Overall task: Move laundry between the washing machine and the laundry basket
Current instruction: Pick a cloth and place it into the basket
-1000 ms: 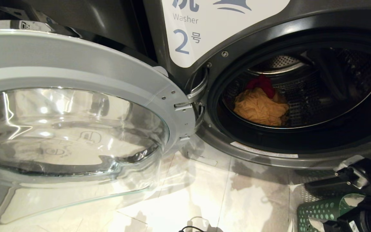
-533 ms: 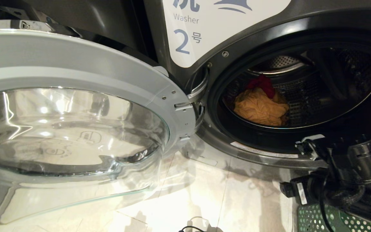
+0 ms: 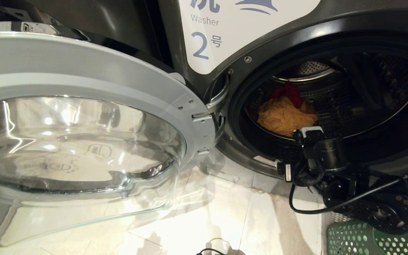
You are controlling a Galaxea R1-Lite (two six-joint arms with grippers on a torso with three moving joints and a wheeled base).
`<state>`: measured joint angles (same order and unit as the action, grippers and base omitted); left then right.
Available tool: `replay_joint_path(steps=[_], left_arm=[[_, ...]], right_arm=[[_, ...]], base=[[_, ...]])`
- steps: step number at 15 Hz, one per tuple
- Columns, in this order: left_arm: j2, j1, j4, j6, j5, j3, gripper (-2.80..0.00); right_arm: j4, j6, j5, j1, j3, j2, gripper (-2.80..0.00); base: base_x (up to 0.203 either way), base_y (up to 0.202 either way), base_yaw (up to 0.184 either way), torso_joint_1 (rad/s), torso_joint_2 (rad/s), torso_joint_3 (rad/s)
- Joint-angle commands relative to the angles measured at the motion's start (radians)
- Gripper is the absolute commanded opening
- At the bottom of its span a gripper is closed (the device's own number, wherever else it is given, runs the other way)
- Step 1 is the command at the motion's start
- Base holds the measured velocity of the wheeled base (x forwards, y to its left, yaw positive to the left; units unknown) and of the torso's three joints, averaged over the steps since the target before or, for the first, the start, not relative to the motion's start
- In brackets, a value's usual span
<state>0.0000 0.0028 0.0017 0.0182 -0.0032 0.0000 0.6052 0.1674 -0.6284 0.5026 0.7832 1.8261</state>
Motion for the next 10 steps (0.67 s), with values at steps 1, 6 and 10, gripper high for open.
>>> replay_joint_path(steps=[1, 6, 10], left_arm=[[0.002, 0.000, 0.000, 0.000, 0.000, 0.000, -2.80], [0.002, 0.000, 0.000, 0.000, 0.000, 0.000, -2.80], [0.002, 0.000, 0.000, 0.000, 0.000, 0.000, -2.80]], right_arm=[[0.034, 0.015, -0.032, -0.005, 0.073, 0.095, 0.00], [0.044, 0.081, -0.160, -0.051, 0.349, 0.263, 0.00], [0.042, 0.093, -0.206, -0.106, 0.501, 0.363, 0.00]], base=[[0.000, 0.000, 0.000, 0.000, 0.00, 0.000], [0.000, 0.000, 0.000, 0.000, 0.00, 0.000], [0.000, 0.000, 0.000, 0.000, 0.00, 0.000]])
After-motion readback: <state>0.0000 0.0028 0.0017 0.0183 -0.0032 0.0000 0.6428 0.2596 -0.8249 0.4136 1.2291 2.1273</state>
